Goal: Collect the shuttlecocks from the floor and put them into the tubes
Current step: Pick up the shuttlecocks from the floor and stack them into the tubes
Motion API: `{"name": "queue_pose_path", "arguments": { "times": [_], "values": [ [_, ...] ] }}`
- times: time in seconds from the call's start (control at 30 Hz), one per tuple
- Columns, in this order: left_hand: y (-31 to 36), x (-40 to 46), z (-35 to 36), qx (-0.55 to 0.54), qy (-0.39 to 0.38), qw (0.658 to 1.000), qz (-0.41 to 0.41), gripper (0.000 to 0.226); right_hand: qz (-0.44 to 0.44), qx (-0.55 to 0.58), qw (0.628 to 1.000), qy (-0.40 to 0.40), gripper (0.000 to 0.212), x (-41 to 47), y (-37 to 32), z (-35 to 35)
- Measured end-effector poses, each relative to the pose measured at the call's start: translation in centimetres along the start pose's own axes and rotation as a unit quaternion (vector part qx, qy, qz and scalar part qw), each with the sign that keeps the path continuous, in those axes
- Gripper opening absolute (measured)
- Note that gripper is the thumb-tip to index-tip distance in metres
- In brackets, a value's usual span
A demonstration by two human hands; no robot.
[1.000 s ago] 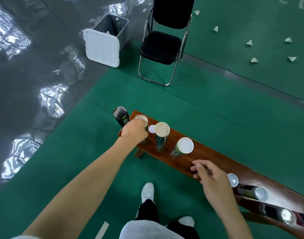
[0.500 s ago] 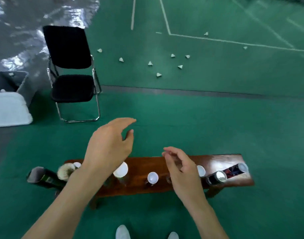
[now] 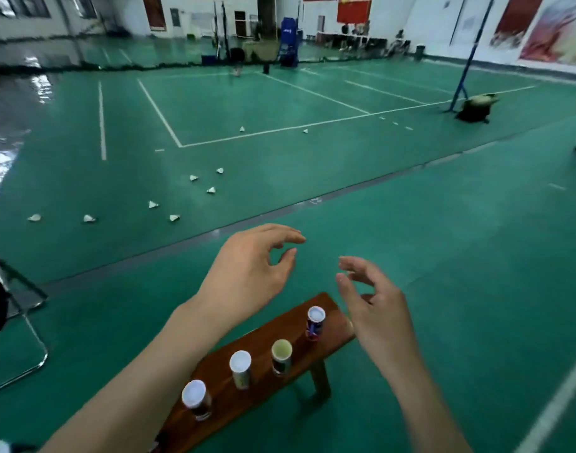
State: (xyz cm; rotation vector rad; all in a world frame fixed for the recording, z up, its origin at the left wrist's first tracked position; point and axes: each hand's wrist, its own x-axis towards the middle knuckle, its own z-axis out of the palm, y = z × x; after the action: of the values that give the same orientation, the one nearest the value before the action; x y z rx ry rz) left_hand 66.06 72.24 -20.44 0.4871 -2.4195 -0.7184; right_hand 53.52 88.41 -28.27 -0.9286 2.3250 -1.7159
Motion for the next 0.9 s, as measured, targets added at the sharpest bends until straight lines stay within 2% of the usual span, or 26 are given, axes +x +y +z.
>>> {"name": "queue_pose_path", "arguments": {
  "times": [0.2,0.4,0.53,0.7,0.77,0.9],
  "values": [
    [8.9,8.4,10.5,-0.050,-0.067,0.995,0.052,0.020,0.015,-0.058,0.998,0.031,0.047,6.1,5.8,-15.5],
    [12.8,19.0,18.6,-0.046,-0.098,0.989,0.100,0.023,0.012,-0.087,0.995,0.052,0.055,16.2,10.6,-24.0],
    [13.9,28.1,23.8,-0.080,-0.051,0.991,0.098,0.022,-0.011,-0.097,0.994,0.051,0.054,26.3,13.5,-27.8],
    [14.5,39.4,28.8,-0.118,0.024,0.991,0.050,0.019,-0.043,-0.113,0.992,0.029,0.043,39.0,16.0,-32.0],
    [14.6,42.6,30.4,-0.117,0.023,0.992,0.037,0.019,-0.039,-0.112,0.993,0.022,0.041,43.0,17.3,-33.1],
    [14.4,51.1,34.0,-0.104,0.007,0.994,0.023,0.025,-0.054,-0.100,0.994,0.005,0.053,53.6,19.4,-34.9]
  ]
}}
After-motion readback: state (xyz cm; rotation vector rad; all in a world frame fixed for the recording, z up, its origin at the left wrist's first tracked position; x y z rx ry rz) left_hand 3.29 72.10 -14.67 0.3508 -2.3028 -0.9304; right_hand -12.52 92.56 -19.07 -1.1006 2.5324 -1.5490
